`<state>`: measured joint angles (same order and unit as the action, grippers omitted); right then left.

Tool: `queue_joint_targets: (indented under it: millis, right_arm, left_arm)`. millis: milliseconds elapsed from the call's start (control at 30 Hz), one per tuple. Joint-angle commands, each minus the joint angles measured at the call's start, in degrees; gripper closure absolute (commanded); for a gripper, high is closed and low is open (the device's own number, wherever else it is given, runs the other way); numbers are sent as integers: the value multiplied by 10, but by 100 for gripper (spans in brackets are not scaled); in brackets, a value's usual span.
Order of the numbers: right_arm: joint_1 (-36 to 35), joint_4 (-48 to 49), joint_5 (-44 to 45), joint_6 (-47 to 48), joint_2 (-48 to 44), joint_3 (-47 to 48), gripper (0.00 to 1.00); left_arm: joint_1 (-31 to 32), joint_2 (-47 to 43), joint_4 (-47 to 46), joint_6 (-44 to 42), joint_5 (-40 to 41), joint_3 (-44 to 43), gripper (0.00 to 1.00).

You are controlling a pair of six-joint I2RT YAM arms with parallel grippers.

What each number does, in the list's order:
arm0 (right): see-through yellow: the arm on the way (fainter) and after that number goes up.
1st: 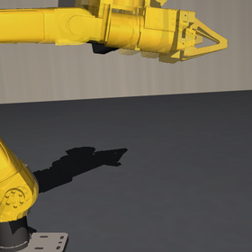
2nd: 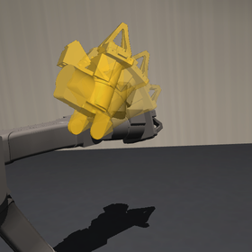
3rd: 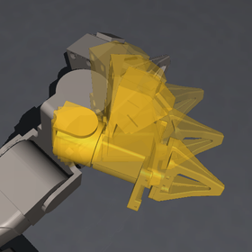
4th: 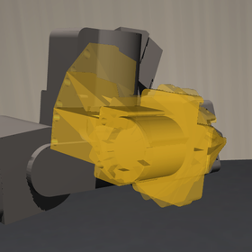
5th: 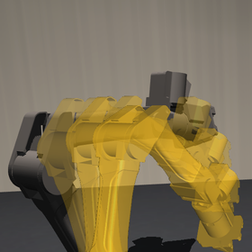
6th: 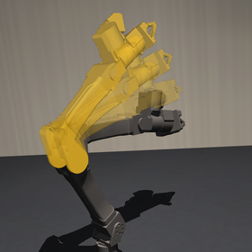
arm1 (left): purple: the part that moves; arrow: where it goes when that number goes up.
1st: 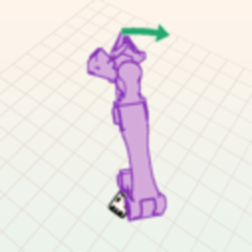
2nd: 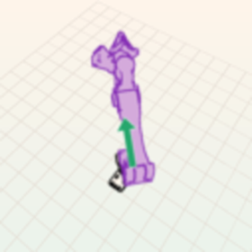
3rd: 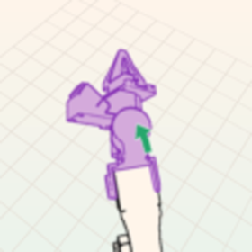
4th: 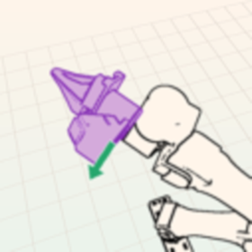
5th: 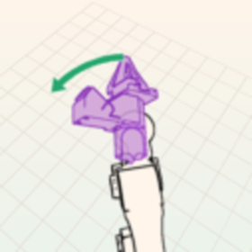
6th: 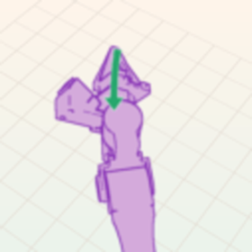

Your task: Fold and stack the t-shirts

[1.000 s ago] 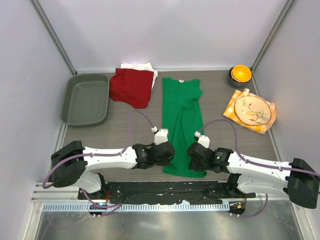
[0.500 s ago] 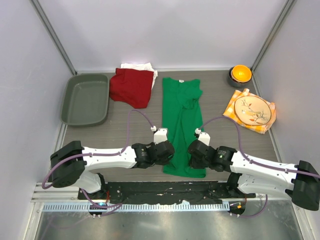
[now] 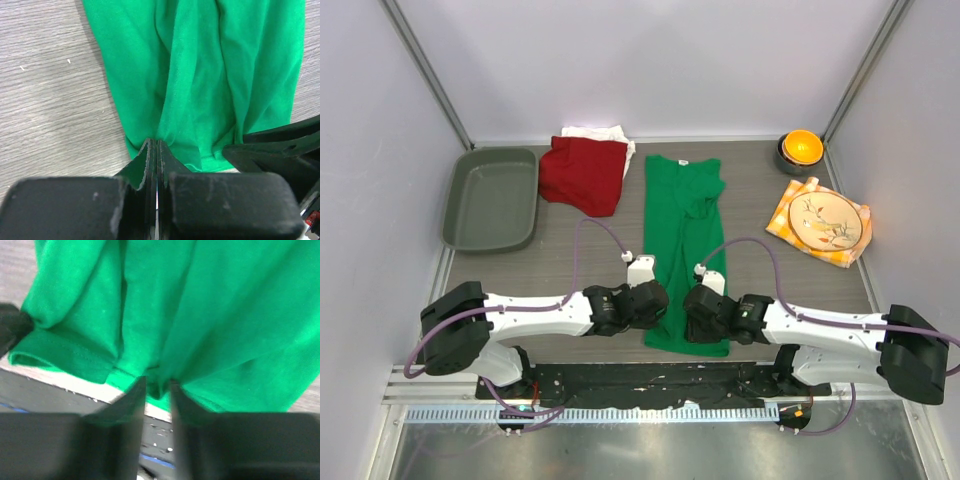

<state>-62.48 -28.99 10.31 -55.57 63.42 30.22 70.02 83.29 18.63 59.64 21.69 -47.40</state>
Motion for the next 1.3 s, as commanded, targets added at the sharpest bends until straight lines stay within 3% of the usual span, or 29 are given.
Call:
queue_joint_targets:
  millis: [0, 67, 133, 300, 733, 1133, 1233, 1267]
  right_arm:
    - [-10, 13, 15, 6, -11, 19, 49]
    - [-12, -12, 37, 9, -22, 35, 24]
    - [-12, -36, 52, 10, -36, 46, 11]
    - [-12, -77, 98, 10, -93, 77, 3]
    - [-12, -230, 218, -45, -220, 95, 1]
    - [-12, -246, 242, -58, -203, 86, 0]
    - [-12, -244, 245, -59, -196, 83, 0]
    - [-12, -243, 245, -59, -194, 83, 0]
  left_arm:
    - [-2, -6, -17, -7, 12, -22, 100]
    - [-2, -5, -17, -11, 11, -26, 100]
    - [-2, -2, -15, -14, 9, -33, 100]
    - [-3, 14, 3, -36, 7, -87, 100]
    - [20, 122, -18, -59, -60, -181, 100]
    - [66, 152, -43, -46, -82, -169, 100]
    - [78, 151, -50, -44, -84, -161, 93]
    - [82, 150, -54, -42, -82, -156, 75]
